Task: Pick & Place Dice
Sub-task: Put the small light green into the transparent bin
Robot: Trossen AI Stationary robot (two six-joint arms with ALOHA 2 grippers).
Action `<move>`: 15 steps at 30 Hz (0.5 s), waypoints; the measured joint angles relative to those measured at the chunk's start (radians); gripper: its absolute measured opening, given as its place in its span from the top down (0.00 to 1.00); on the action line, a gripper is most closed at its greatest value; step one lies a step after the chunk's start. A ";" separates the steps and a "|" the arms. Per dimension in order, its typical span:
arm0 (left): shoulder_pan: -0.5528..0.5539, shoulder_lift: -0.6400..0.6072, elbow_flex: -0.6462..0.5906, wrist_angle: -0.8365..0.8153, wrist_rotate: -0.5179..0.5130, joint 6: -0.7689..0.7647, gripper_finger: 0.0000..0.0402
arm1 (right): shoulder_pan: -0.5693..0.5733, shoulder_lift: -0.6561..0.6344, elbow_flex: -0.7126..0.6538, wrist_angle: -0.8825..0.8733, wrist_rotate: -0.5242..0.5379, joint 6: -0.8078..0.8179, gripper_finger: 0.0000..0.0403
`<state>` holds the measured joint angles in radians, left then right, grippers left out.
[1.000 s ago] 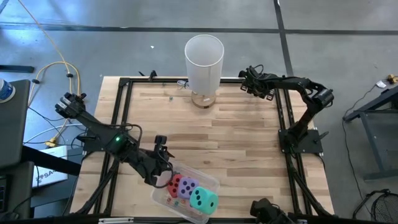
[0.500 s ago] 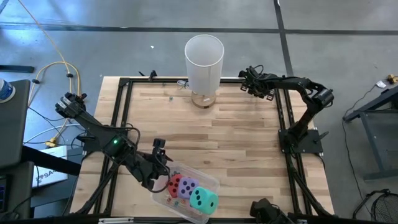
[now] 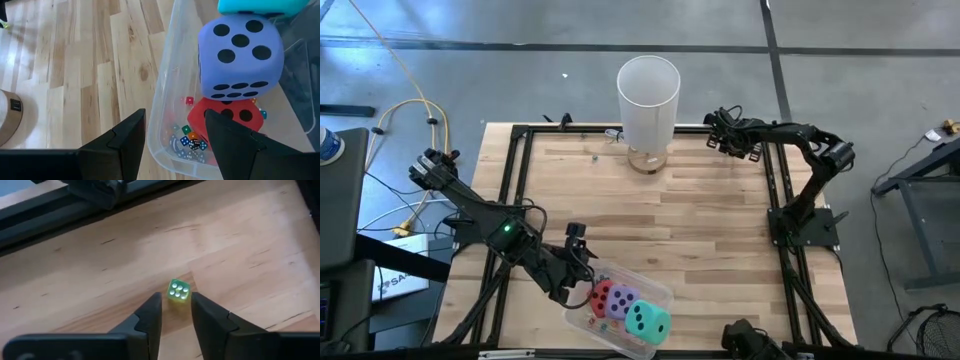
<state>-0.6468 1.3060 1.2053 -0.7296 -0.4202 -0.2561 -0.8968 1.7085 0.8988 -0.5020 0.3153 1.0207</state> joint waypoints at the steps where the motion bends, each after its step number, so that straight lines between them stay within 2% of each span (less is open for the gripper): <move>1: 0.000 0.000 0.000 0.001 0.000 -0.005 0.51 | 0.000 0.007 0.006 -0.006 0.002 0.001 0.77; 15: -0.045 0.000 0.000 -0.004 0.000 -0.007 0.51 | 0.001 0.112 0.103 -0.117 0.069 0.085 0.79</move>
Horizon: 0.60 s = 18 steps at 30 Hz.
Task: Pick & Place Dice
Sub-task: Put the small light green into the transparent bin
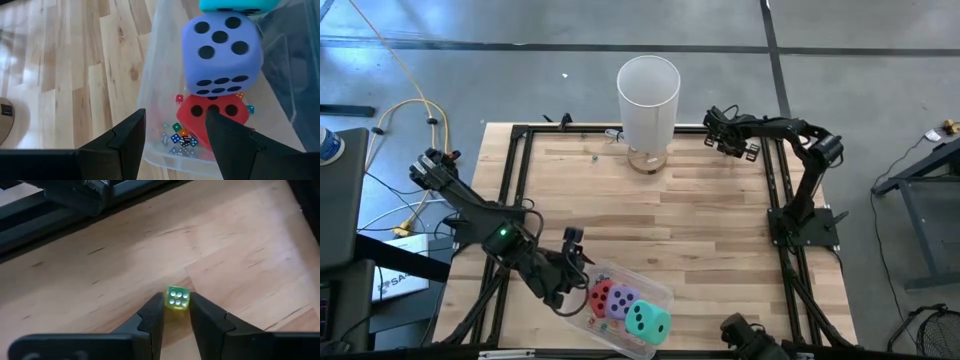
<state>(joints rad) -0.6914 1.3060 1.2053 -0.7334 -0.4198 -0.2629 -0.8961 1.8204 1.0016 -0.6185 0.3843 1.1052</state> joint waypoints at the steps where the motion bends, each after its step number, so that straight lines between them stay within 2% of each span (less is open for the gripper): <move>1: -0.004 0.000 0.000 0.000 0.000 0.000 0.51 | -0.001 0.000 0.002 -0.002 -0.001 0.001 0.80; 5: -0.023 0.000 0.000 0.000 0.002 0.000 0.51 | -0.002 0.001 0.002 -0.001 0.000 -0.013 0.85; 9: -0.036 0.000 0.000 0.000 0.001 0.001 0.51 | 0.002 0.001 0.002 0.006 0.014 -0.107 0.92; 18: -0.038 0.000 0.000 0.000 0.001 0.001 0.51 | 0.074 -0.030 0.000 0.047 0.079 -0.289 0.91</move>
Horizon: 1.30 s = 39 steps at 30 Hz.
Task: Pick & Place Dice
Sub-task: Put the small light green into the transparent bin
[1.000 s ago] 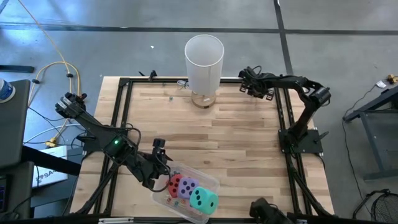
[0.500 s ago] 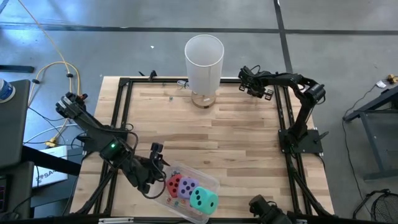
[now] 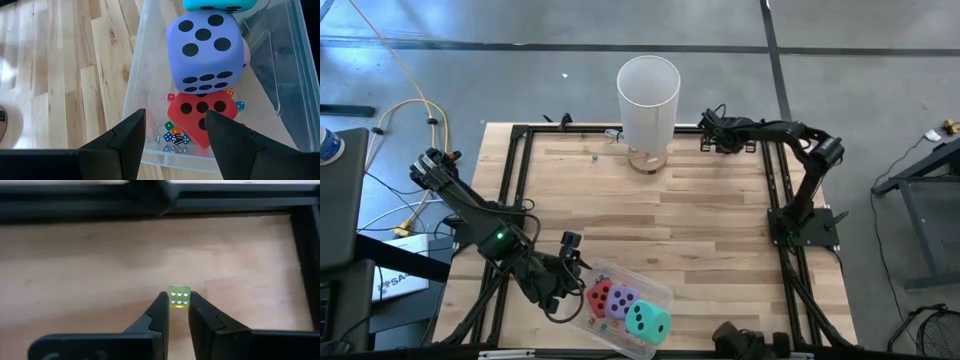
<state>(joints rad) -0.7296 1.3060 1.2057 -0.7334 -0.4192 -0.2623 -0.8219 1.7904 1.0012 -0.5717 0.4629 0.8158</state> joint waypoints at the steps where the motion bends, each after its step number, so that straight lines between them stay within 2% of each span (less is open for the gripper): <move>1: 0.000 0.000 0.000 0.000 0.000 0.000 0.51 | 0.012 -0.012 0.000 -0.014 0.007 -0.013 0.91; 8: 0.000 0.000 0.000 0.001 -0.001 0.008 0.51 | 0.195 -0.158 0.000 -0.185 0.208 -0.010 0.91; 12: 0.000 0.000 0.000 0.001 -0.001 0.013 0.51 | 0.391 -0.268 0.000 -0.264 0.270 0.043 0.91; 19: 0.005 0.000 0.000 0.024 -0.019 0.105 0.51 | 0.829 -0.449 0.000 -0.072 0.347 0.097 0.91; 21: 0.013 0.000 0.000 0.034 -0.021 0.117 0.51 | 0.939 -0.474 0.000 0.004 0.352 0.038 0.91; 24: 0.028 0.000 0.000 0.035 -0.023 0.126 0.51 | 1.076 -0.493 0.000 0.153 0.278 -0.193 0.91; 26: 0.036 0.000 0.000 0.037 -0.024 0.143 0.51 | 1.140 -0.493 0.000 0.305 0.192 -0.389 0.91; 31: 0.052 0.000 0.000 0.087 -0.024 0.167 0.51 | 1.238 -0.426 0.000 0.723 -0.175 -0.844 0.91; 34: 0.055 0.000 0.000 0.116 -0.025 0.187 0.51 | 1.251 -0.359 0.003 0.887 -0.307 -0.955 0.91; 39: 0.061 0.000 0.000 0.180 -0.024 0.216 0.51 | 1.233 -0.202 0.137 0.879 -0.490 -0.999 0.91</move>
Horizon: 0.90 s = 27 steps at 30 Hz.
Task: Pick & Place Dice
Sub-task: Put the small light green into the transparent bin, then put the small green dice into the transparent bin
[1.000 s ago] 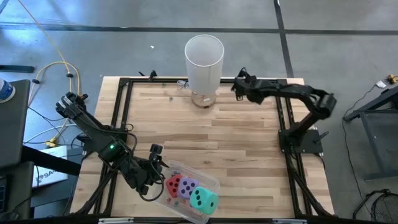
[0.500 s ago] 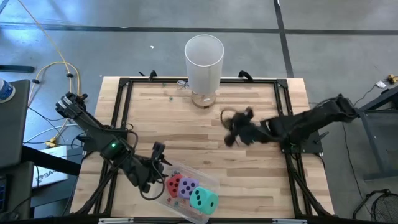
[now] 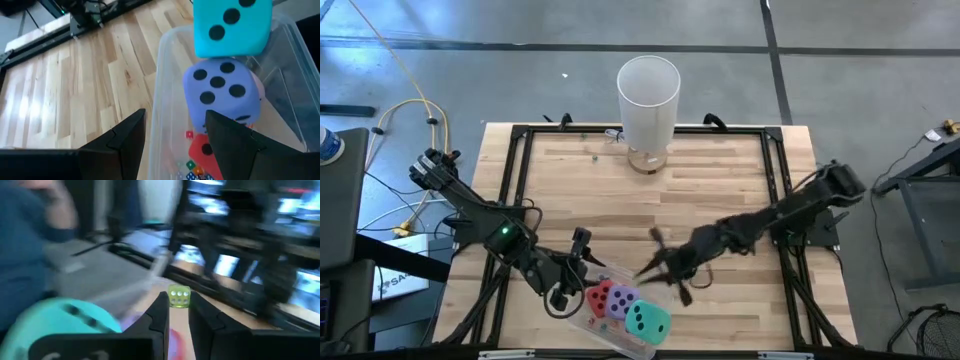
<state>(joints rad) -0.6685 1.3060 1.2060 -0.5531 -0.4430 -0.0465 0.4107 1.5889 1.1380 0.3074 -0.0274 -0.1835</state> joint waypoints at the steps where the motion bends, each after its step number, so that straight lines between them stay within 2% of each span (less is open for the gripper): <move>1: 0.000 0.000 0.000 0.008 0.000 0.006 0.51 | 0.005 0.034 0.051 -0.030 -0.047 -0.003 0.91; 4: 0.008 0.000 0.000 0.020 -0.003 0.016 0.51 | 0.022 0.125 0.217 -0.165 -0.133 -0.001 0.91; 8: 0.013 0.000 0.000 0.019 -0.007 -0.024 0.51 | 0.034 0.251 0.391 -0.361 -0.128 -0.003 0.91; 12: 0.012 0.000 0.000 0.019 -0.007 -0.064 0.51 | 0.034 0.326 0.496 -0.418 -0.107 0.016 0.86; 16: 0.007 0.000 0.000 0.014 -0.006 -0.082 0.51 | 0.036 0.349 0.522 -0.415 -0.004 0.074 0.76; 21: -0.010 0.000 0.000 0.012 -0.004 -0.090 0.51 | 0.034 0.351 0.520 -0.413 0.041 0.136 0.58; 27: -0.017 0.000 0.000 0.016 -0.004 -0.099 0.51 | 0.064 0.351 0.520 -0.389 0.146 0.082 0.41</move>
<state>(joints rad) -0.6853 1.3056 1.2060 -0.5374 -0.4469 -0.1460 0.4743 1.9399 1.6585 -0.0816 0.1190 -0.1013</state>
